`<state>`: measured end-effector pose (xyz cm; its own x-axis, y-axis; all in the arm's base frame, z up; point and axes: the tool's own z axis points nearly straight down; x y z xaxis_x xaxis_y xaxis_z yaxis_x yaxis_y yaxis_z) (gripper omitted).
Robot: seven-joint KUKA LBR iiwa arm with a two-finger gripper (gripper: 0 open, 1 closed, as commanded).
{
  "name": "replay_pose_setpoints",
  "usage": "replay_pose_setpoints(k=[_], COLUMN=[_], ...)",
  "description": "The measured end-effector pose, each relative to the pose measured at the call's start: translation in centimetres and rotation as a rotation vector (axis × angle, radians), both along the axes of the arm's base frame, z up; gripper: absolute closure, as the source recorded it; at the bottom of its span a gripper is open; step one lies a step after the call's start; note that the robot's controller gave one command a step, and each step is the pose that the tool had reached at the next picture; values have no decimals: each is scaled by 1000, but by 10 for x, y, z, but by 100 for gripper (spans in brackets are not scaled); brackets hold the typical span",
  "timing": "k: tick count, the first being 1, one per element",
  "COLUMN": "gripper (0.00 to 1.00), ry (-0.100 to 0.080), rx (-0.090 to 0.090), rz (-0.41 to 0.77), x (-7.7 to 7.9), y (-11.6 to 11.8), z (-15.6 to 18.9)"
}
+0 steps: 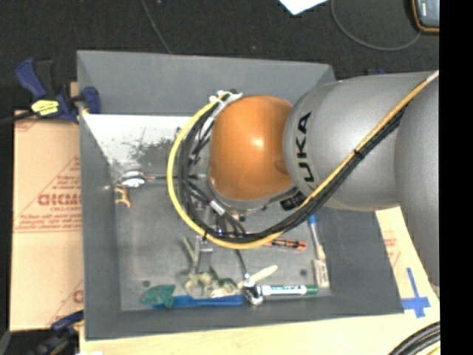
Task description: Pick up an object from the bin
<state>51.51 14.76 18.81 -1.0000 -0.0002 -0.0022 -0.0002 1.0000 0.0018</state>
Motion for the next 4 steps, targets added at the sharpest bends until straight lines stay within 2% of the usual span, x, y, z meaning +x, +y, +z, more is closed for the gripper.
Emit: replay_pose_setpoints(k=[1,2,3,4], gripper=[0,0,0,0], ry=[9,-14,11,-14], rx=[-1,10,-2,13], rz=[-102,-454,-260,-680], x=[-26,-6,-44,-15], y=[-55,-48,-73,-29], z=[-122,-64,-89,-118])
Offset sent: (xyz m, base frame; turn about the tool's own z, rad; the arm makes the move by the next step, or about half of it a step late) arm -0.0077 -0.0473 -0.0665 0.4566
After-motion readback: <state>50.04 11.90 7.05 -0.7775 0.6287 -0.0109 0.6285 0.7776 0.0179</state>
